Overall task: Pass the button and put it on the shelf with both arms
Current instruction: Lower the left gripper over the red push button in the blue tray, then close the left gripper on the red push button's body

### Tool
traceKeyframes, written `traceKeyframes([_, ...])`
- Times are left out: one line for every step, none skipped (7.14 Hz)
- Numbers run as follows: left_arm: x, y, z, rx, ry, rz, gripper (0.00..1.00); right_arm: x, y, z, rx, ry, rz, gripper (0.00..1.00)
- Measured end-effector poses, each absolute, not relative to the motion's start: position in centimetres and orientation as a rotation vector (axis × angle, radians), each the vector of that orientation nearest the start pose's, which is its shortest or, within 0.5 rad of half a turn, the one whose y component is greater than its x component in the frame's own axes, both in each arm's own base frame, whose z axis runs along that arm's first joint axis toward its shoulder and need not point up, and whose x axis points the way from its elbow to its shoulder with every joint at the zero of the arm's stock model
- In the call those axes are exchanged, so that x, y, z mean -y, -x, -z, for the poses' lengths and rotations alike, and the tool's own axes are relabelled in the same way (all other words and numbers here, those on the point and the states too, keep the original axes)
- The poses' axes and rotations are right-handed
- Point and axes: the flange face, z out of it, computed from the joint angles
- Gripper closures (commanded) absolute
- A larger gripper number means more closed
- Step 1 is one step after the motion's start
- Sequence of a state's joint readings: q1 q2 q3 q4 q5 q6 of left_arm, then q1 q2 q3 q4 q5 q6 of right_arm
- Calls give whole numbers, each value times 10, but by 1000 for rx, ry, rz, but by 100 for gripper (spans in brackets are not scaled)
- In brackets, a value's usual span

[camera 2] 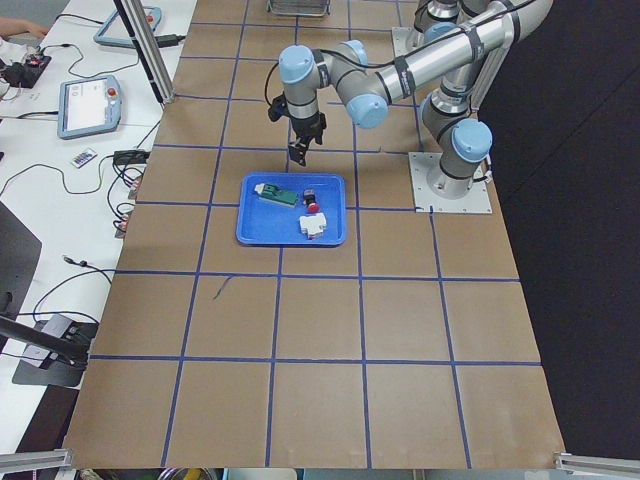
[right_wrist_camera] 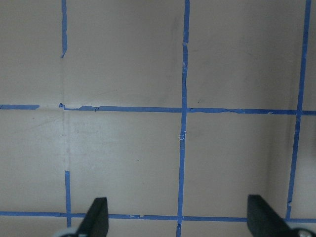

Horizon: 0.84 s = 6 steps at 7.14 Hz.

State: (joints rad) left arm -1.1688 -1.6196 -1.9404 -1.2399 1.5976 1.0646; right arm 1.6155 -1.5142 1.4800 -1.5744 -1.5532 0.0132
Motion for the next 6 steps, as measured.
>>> traceKeyframes([479, -74, -293, -2920, -1221, -98, 0, 512, -158, -507, -3121, 50, 71, 0])
traceKeyframes([476, -79, -271, -2845, -1371, -85, 0, 512, -159, -511, -3120, 48, 90, 0])
traceKeyframes([476, -82, -254, -2783, -1494, -95, 0, 510, -159, -516, -3118, 47, 107, 0])
traceKeyframes([478, -87, -242, -2725, -1599, -108, 0, 509, -159, -520, -3116, 47, 117, 0])
traceKeyframes([479, -97, -230, -2674, -1687, -115, 0, 509, -159, -520, -3115, 48, 118, 0])
traceKeyframes([479, -109, -219, -2656, -1737, -125, 0, 512, -157, -518, -3115, 46, 118, 0])
